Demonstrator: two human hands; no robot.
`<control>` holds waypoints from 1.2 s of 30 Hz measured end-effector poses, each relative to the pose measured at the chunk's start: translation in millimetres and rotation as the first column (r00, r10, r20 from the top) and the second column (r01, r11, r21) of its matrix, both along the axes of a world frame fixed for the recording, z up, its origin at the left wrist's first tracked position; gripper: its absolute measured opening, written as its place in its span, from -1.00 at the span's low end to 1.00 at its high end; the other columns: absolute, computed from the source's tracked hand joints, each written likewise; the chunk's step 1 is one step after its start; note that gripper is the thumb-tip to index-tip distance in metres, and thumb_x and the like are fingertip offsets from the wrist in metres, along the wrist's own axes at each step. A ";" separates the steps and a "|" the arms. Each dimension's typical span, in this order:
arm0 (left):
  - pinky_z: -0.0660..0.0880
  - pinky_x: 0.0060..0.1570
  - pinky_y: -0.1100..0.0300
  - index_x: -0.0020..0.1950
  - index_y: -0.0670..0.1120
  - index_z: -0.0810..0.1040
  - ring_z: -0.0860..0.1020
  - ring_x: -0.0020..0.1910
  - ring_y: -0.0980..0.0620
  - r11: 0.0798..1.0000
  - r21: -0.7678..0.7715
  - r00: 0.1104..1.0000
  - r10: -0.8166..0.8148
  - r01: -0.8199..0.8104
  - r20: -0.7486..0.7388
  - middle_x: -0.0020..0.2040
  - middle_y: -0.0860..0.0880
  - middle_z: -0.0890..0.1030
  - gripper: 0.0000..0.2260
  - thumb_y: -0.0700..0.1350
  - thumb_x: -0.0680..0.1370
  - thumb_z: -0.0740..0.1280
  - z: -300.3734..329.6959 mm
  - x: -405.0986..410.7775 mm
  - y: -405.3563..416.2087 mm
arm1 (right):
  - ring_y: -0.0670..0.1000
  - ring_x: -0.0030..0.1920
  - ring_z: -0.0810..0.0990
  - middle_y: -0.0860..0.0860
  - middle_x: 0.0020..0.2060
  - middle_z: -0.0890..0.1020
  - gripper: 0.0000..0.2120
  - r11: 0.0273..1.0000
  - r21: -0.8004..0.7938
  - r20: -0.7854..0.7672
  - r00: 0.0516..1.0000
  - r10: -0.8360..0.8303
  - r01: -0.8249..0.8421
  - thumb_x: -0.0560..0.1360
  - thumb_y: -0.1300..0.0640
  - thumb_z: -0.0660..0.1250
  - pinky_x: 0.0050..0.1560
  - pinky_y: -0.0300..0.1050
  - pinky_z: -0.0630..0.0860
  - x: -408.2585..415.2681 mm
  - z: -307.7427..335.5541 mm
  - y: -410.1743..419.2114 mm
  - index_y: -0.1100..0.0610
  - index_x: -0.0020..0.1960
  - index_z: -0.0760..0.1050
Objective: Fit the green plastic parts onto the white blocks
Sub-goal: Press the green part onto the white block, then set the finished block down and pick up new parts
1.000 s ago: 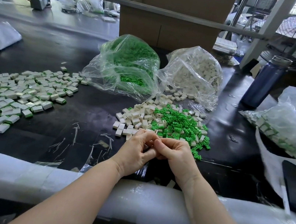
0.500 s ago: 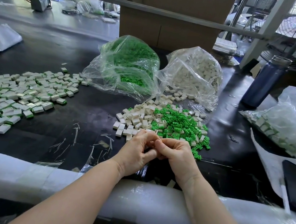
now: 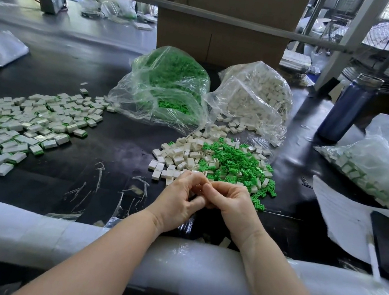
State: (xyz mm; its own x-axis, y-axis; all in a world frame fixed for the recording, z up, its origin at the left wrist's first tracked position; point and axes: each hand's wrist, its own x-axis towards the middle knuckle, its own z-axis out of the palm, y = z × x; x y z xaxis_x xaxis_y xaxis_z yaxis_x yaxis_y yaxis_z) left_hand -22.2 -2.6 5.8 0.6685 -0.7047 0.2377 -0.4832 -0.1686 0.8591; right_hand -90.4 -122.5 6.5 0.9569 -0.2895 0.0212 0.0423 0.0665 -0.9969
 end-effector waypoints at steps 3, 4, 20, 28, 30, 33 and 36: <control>0.37 0.00 0.35 -0.09 -0.06 0.46 0.42 -0.08 0.08 1.000 0.004 1.000 -0.017 0.017 0.011 -0.03 -0.05 0.43 -0.82 -0.34 0.47 0.32 0.2 -0.3 -0.1 | -0.04 -0.33 0.58 0.07 -0.36 0.65 -0.89 1.000 -0.018 0.002 1.000 -0.006 0.006 0.46 0.28 0.35 -0.27 -0.24 0.52 -0.3 0.0 -1.0 0.20 -0.17 0.66; 0.37 0.00 0.36 -0.10 -0.06 0.46 0.42 -0.09 0.09 1.000 0.004 1.000 -0.020 0.020 0.013 -0.04 -0.04 0.42 -0.82 -0.34 0.47 0.32 0.1 -0.3 -0.2 | -0.05 -0.35 0.57 0.05 -0.38 0.65 -0.89 1.000 -0.019 0.004 1.000 -0.009 0.009 0.46 0.29 0.35 -0.28 -0.25 0.51 -0.5 0.2 -0.8 0.22 -0.17 0.65; 0.53 -0.06 0.18 -0.10 -0.06 0.53 0.55 -0.12 -0.05 0.984 -0.120 0.971 0.105 -0.133 -0.216 -0.07 -0.13 0.56 -0.92 -0.24 0.52 0.33 0.6 1.3 4.5 | 0.01 -0.23 0.63 0.12 -0.22 0.66 -0.91 0.972 -0.138 0.070 0.981 -0.181 0.189 0.49 0.27 0.33 -0.18 -0.09 0.61 0.6 2.1 3.5 0.22 -0.04 0.60; 0.54 0.05 0.11 -0.05 -0.12 0.59 0.61 -0.08 -0.04 0.993 -0.038 0.982 0.101 -0.108 -0.159 -0.12 -0.10 0.64 -0.95 -0.20 0.50 0.36 -1.3 -0.1 2.8 | -0.06 -0.30 0.51 0.04 -0.27 0.59 -0.79 0.851 -0.451 0.112 0.963 -0.243 0.267 0.43 0.31 0.40 -0.24 -0.30 0.46 0.5 2.1 3.9 0.03 -0.25 0.52; 0.54 0.04 0.17 -0.07 -0.08 0.59 0.61 -0.10 0.01 0.993 -0.043 0.981 0.105 -0.113 -0.160 -0.14 -0.06 0.64 -0.95 -0.21 0.50 0.36 -1.4 -0.6 2.7 | -0.09 -0.23 0.49 0.03 -0.21 0.56 -0.84 0.808 -0.530 0.089 0.964 -0.251 0.259 0.47 0.27 0.37 -0.20 -0.41 0.40 2.2 0.9 4.4 0.05 -0.21 0.49; 0.53 -0.01 0.26 -0.09 -0.04 0.59 0.60 -0.12 0.03 0.990 -0.054 0.984 0.125 -0.133 -0.130 -0.16 -0.01 0.63 -0.93 -0.21 0.50 0.37 -1.0 -1.3 2.5 | -0.11 -0.21 0.48 0.03 -0.19 0.54 -0.89 0.787 -0.556 0.099 0.962 -0.256 0.267 0.48 0.25 0.36 -0.19 -0.44 0.38 3.2 0.1 5.8 0.09 -0.18 0.49; 0.53 -0.11 0.26 -0.04 0.00 0.56 0.57 -0.23 0.06 0.969 -0.096 0.973 0.221 -0.227 -0.066 -0.22 0.04 0.60 -0.86 -0.23 0.50 0.36 -1.7 -1.1 3.3 | -0.08 -0.23 0.50 0.03 -0.22 0.56 -0.92 0.745 -0.548 0.190 0.924 -0.331 0.379 0.45 0.24 0.40 -0.19 -0.36 0.43 1.5 0.9 4.5 0.12 -0.18 0.52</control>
